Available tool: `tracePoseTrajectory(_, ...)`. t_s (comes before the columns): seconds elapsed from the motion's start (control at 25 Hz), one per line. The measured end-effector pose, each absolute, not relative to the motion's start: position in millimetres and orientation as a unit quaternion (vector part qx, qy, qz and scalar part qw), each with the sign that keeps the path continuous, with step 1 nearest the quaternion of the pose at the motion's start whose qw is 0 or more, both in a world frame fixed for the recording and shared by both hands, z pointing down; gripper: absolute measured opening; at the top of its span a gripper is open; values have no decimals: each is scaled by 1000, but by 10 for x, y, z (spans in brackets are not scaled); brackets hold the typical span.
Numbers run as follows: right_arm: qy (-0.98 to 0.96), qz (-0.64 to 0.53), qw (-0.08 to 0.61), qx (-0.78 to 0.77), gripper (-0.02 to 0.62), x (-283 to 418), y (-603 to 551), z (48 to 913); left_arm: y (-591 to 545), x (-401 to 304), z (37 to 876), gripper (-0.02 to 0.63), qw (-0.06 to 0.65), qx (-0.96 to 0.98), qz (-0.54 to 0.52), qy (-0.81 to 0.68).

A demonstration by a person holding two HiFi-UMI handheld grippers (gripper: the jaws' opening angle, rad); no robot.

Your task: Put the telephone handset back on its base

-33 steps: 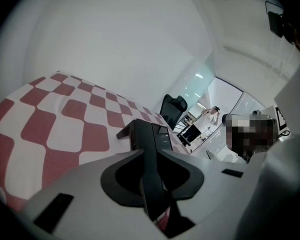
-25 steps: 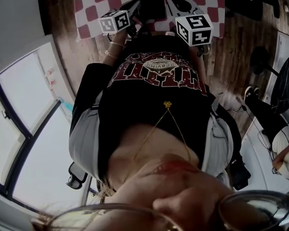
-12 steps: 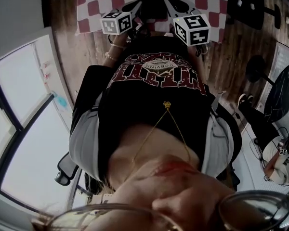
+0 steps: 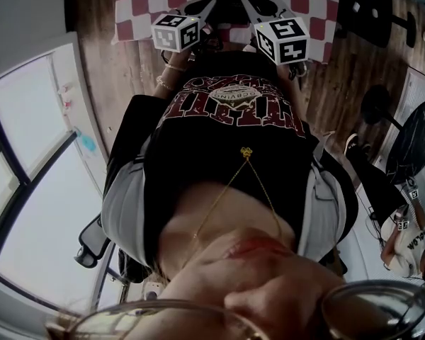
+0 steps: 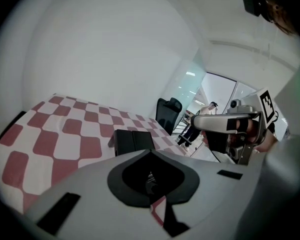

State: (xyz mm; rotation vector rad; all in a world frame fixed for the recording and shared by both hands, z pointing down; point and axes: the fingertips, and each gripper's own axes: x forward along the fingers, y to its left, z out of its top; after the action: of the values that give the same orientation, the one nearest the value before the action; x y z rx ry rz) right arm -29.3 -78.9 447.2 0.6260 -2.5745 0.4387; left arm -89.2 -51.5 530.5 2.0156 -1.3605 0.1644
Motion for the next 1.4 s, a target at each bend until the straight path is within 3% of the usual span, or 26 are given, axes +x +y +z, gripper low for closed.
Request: tracePoseTrajectory(1.4, -943, 152, 179, 235, 28, -346, -838, 4152, -739, -727, 4198, 9, 241, 822, 11, -517)
